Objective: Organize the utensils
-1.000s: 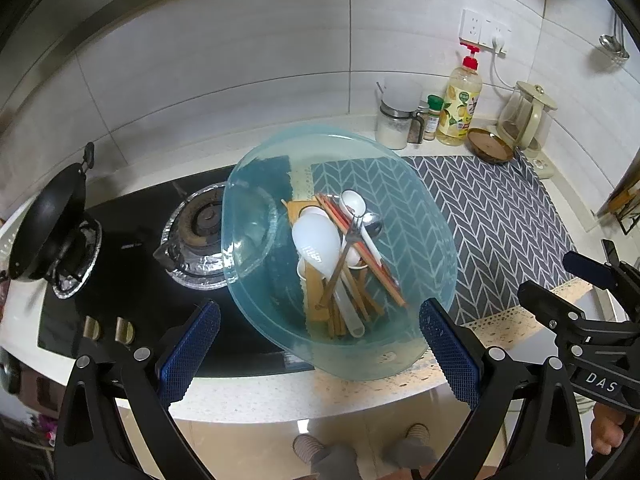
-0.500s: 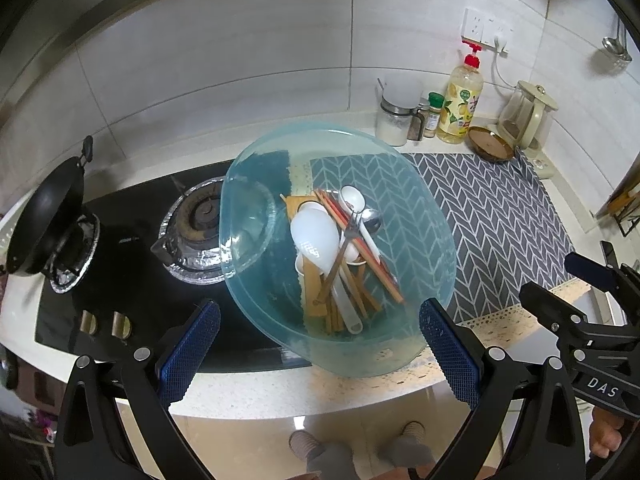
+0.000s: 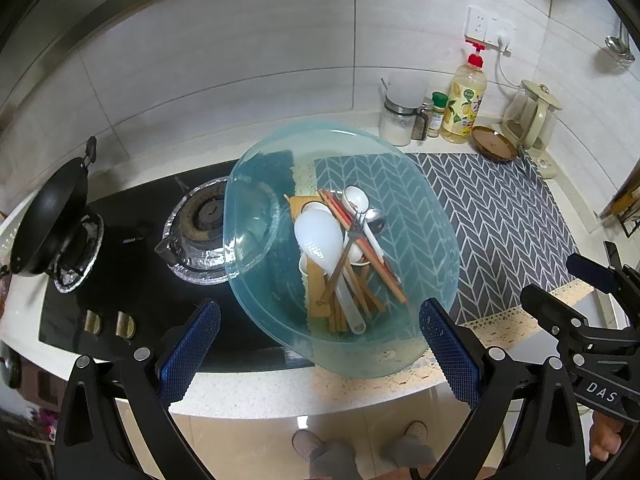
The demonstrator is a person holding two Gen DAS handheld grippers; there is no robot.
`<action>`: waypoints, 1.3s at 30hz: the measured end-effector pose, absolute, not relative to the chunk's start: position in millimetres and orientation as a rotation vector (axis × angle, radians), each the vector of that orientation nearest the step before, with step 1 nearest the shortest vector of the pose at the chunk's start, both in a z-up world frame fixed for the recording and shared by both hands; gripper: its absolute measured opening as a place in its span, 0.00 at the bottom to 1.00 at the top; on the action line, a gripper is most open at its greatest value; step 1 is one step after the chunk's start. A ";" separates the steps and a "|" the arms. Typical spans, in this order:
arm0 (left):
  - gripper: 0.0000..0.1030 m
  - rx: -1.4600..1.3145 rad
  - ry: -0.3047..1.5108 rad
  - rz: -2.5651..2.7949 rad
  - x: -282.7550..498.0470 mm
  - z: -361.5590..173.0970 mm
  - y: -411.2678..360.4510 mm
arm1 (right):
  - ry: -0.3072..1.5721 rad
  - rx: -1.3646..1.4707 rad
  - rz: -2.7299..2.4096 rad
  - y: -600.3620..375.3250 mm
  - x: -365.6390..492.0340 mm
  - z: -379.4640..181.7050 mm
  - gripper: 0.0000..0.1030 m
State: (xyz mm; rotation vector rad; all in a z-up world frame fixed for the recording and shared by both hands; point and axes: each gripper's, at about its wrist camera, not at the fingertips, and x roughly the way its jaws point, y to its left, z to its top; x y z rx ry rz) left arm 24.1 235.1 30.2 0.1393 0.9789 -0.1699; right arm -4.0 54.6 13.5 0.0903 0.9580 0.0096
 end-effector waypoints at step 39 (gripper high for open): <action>0.96 0.204 0.965 -0.133 28.0 27.9 228.4 | 0.964 0.087 0.021 52.3 3.2 11.3 0.76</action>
